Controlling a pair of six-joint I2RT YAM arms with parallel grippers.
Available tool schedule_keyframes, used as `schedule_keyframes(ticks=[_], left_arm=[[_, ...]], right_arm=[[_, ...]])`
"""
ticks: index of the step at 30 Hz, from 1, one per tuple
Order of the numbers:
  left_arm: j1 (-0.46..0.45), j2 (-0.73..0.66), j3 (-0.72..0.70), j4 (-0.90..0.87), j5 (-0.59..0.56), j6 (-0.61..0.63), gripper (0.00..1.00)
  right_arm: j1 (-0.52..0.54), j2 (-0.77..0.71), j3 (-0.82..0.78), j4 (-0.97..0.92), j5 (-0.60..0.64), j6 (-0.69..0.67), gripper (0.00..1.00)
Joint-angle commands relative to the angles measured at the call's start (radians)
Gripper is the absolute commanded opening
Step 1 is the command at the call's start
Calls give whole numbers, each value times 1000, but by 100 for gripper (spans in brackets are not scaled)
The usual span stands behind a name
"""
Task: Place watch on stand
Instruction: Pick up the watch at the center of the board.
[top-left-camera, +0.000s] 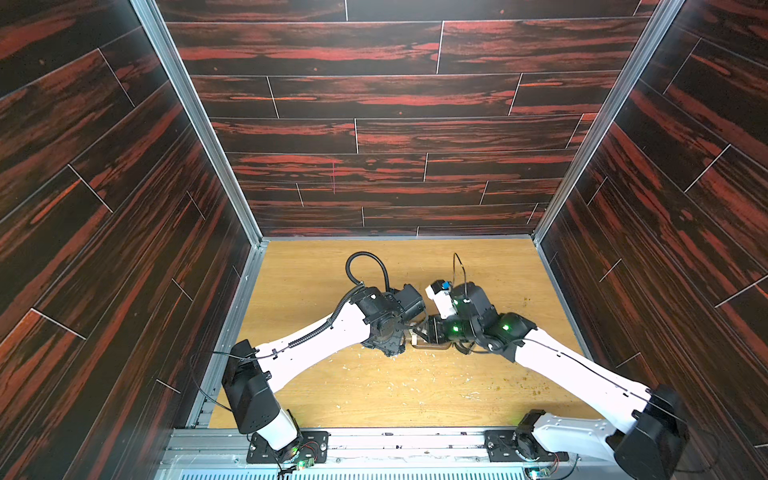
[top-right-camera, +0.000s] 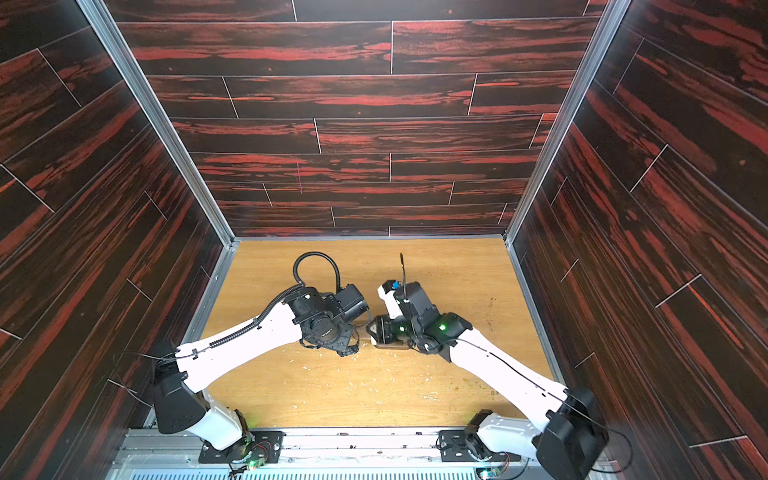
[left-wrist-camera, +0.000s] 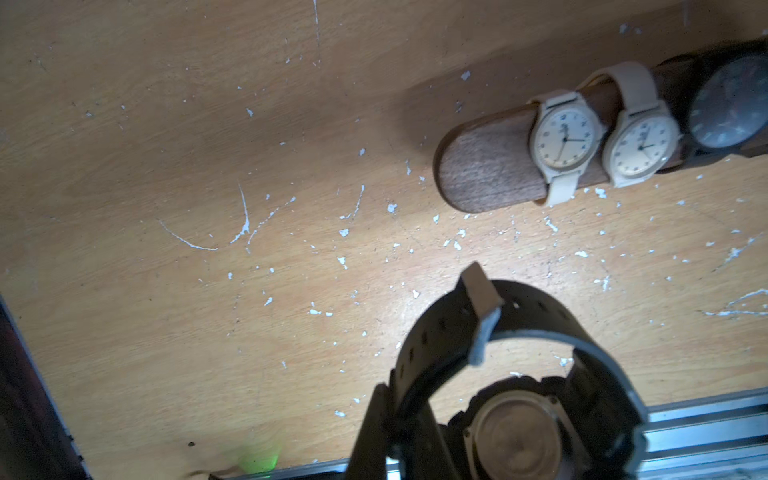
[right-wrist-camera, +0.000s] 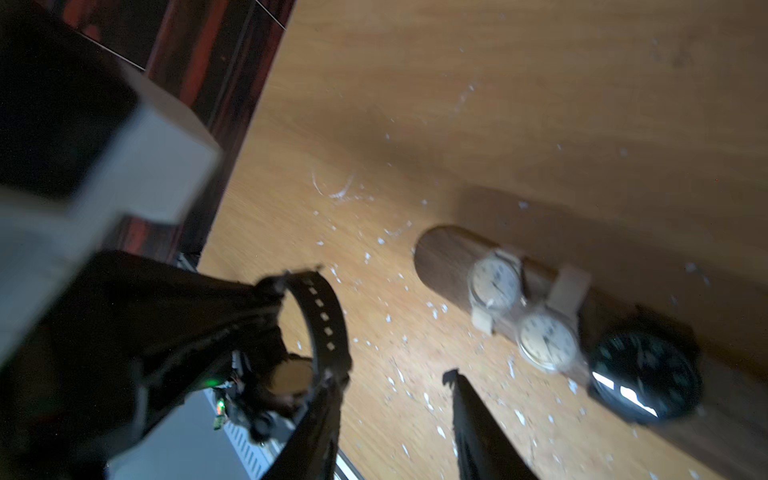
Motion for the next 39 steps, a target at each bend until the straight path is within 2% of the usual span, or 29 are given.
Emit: schedule_keyframes(ticks=[1, 12, 26, 31, 39], left_arm=[[26, -47, 15, -62, -11, 34, 0], [71, -74, -24, -27, 21, 59, 0], [88, -80, -20, 9, 40, 68, 0], [89, -89, -8, 43, 44, 72, 0], [89, -99, -5, 54, 46, 70, 0]], right_arm=[[13, 39, 54, 9, -29, -20, 46], [85, 170, 142, -3, -38, -41, 46], [102, 270, 194, -29, 14, -45, 45], [103, 303, 206, -4, -16, -32, 36], [103, 314, 209, -1, -20, -33, 4]])
